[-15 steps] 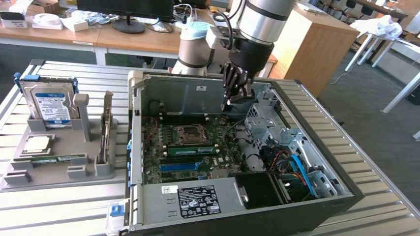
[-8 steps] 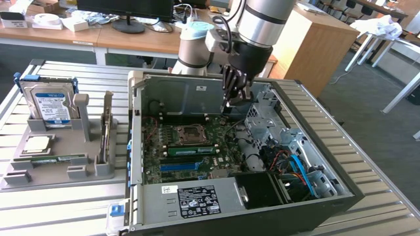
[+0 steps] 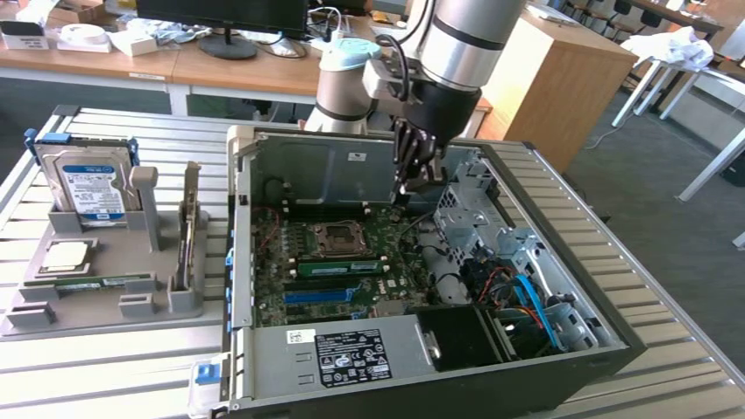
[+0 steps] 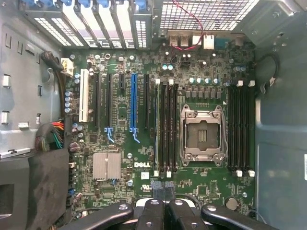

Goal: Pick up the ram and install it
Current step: 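Press down the ram until it locks into place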

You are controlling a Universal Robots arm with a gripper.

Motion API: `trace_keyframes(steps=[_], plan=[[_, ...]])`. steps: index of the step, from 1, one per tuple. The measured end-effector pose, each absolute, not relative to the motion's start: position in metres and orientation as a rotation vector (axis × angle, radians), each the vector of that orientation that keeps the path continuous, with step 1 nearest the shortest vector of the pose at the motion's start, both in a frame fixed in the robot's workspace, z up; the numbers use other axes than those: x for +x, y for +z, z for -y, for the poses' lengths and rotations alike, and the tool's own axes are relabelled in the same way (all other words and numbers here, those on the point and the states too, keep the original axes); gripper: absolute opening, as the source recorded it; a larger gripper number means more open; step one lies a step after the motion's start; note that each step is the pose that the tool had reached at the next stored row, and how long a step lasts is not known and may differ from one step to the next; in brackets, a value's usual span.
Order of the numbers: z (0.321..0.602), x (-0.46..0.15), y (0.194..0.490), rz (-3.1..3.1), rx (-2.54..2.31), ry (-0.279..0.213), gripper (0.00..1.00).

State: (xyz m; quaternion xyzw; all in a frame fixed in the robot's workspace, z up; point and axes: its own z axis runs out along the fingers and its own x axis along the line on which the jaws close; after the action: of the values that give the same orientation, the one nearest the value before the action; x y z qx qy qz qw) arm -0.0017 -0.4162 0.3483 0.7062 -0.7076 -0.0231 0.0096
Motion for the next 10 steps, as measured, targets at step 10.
trace_keyframes(steps=[10], plan=[[0.4162,-0.0017,0.3419,2.209,2.205,-0.072,0.10]])
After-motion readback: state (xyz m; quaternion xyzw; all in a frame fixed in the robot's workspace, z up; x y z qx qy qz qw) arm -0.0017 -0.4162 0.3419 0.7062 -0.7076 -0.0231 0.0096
